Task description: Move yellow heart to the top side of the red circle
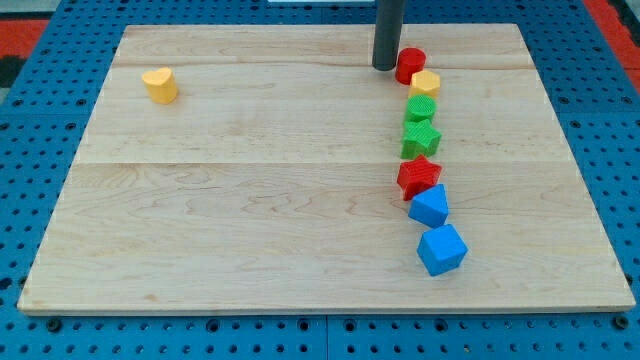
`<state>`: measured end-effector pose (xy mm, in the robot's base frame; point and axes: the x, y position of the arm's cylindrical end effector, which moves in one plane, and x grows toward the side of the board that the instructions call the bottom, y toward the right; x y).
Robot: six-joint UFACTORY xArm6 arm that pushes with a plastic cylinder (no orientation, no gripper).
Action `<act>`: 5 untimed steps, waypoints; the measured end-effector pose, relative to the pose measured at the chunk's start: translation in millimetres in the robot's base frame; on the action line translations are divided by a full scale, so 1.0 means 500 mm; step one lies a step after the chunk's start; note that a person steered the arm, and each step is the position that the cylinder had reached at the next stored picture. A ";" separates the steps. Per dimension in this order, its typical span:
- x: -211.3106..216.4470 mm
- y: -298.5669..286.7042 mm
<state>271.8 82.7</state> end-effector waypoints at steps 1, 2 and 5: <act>0.000 0.021; 0.000 0.021; 0.201 -0.350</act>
<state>372.2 -92.5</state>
